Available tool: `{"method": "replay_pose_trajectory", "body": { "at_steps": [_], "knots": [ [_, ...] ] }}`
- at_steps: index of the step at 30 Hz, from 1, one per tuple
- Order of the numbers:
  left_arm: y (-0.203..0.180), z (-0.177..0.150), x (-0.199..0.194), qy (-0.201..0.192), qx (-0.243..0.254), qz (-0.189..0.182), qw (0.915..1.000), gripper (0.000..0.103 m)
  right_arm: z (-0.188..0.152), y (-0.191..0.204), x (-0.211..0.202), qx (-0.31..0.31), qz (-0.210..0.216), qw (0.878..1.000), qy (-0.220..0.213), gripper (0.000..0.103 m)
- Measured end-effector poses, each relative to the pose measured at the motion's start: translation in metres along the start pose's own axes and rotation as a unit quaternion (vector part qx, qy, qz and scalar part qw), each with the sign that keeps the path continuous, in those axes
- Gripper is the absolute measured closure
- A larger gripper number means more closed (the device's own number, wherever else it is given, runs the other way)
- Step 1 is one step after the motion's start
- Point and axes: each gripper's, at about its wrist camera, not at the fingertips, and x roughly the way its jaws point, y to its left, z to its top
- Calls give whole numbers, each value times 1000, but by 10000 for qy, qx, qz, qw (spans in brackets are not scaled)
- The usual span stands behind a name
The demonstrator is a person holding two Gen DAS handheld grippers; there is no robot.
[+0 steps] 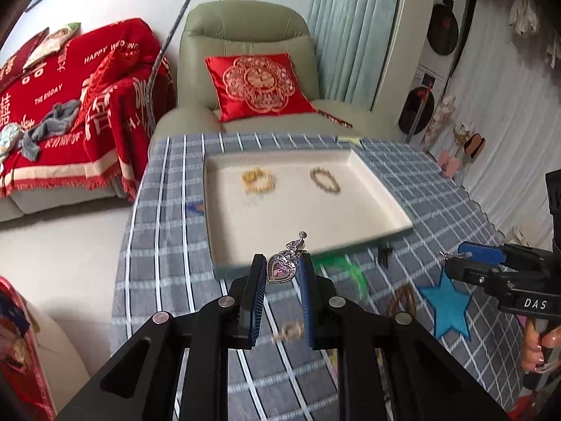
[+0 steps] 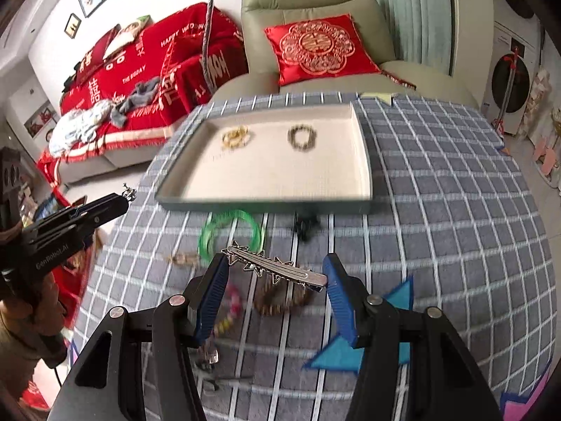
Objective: Organize jewelry
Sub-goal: 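Carry the pendant and hair clip into the tray and open both tools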
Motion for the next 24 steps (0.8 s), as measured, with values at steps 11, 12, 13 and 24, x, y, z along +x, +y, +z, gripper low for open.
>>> {"method": "replay_pose_trajectory", "body": {
  "at_steps": [11,12,13,24],
  "knots": [
    [11,66,31,-234,-37,254,9994,70,84,7,22,-29,-6,9998,-202,43],
    [12,71,35,-225,-58,260,9994,70,91,7,27,-16,-1,9998,-198,43],
    [14,79,42,-204,-101,266,9994,70,96,7,31,-12,0,9998,-188,43],
    [19,108,121,45,-136,619,9980,70,145,-20,107,221,-249,9994,-35,44]
  ]
}}
